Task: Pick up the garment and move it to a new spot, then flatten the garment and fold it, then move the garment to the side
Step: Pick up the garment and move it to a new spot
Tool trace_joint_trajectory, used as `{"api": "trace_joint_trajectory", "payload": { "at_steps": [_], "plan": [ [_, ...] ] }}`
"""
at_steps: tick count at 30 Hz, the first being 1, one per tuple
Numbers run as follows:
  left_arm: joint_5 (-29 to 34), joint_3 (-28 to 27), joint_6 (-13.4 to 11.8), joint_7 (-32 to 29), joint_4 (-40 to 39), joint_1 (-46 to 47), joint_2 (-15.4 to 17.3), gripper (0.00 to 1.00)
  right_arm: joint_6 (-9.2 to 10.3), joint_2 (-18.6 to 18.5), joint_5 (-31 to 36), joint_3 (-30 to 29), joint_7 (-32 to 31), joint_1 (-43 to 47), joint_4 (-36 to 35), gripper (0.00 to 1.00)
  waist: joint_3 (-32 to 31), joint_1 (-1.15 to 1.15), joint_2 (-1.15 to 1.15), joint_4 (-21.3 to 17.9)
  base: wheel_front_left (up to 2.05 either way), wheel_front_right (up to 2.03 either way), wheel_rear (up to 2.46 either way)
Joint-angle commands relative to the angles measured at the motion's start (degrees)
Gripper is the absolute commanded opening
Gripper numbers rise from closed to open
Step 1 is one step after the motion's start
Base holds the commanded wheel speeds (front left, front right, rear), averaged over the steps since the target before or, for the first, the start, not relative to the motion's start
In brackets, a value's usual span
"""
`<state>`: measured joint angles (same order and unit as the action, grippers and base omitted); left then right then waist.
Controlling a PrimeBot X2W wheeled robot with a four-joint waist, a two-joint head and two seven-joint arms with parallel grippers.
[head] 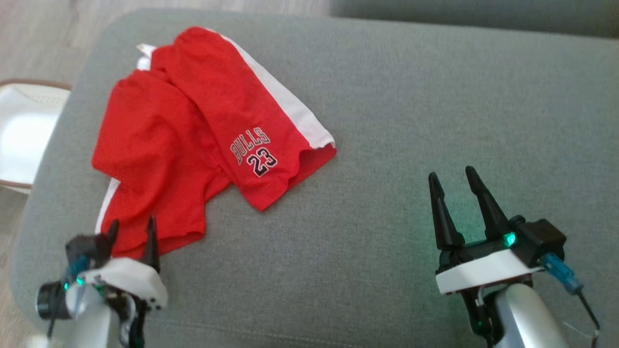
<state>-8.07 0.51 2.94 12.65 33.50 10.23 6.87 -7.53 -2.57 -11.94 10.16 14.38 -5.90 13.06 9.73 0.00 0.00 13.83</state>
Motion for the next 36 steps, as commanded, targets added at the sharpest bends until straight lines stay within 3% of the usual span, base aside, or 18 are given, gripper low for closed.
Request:
{"api": "trace_joint_trajectory", "payload": {
  "at_steps": [1, 15, 16, 17, 18, 27, 36],
  "plan": [
    [0.2, -2.1, 0.5, -1.0, 1.6, 4.6, 2.4, 1.00, 0.04, -0.3, 0.6, 0.8, 0.6, -2.1, -2.0, 1.00, 2.0, 0.00, 0.00, -0.6, 0.00, 0.00, 0.00],
    [-0.7, 1.0, 3.5, -7.8, 23.2, 15.3, 5.7, 1.00, 0.04, -0.3, 2.0, -1.5, 0.6, -3.7, -2.4, 1.00, 5.9, 0.00, 0.00, -1.8, 0.00, 0.00, 0.00],
    [-1.0, 1.2, 3.7, -8.2, 24.4, 15.7, 5.7, 0.94, 0.04, -0.3, 2.0, -1.6, 0.6, -3.7, -2.4, 1.00, 5.9, 0.00, 0.00, -1.8, 0.00, 0.00, 0.00],
    [-1.3, 1.6, 3.9, -8.4, 25.3, 16.0, 5.6, 0.53, 0.04, -0.3, 2.0, -1.7, 0.6, -3.8, -2.4, 1.00, 5.9, 0.00, 0.00, -1.8, 0.00, 0.00, 0.00],
    [-1.5, 1.9, 4.1, -8.3, 25.9, 16.3, 5.7, 0.00, 0.04, -0.3, 1.9, -1.8, 0.6, -3.9, -2.4, 1.00, 5.8, 0.00, 0.00, -1.9, 0.00, 0.00, 0.00],
    [-3.7, 1.9, 4.4, 1.3, 23.1, 17.8, 7.0, 0.00, 0.04, -0.3, 0.9, -2.1, 0.6, -3.0, -1.8, 1.00, 2.4, 0.00, 0.00, -1.2, 0.00, 0.00, 0.00],
    [-4.0, -0.7, 3.5, 2.3, 4.0, 13.3, 7.4, 0.00, 0.04, -0.3, -1.1, -1.1, 0.6, -1.2, -1.3, 1.00, -2.9, 0.00, 0.00, -0.8, 0.00, 0.00, 0.00]
  ]
}}
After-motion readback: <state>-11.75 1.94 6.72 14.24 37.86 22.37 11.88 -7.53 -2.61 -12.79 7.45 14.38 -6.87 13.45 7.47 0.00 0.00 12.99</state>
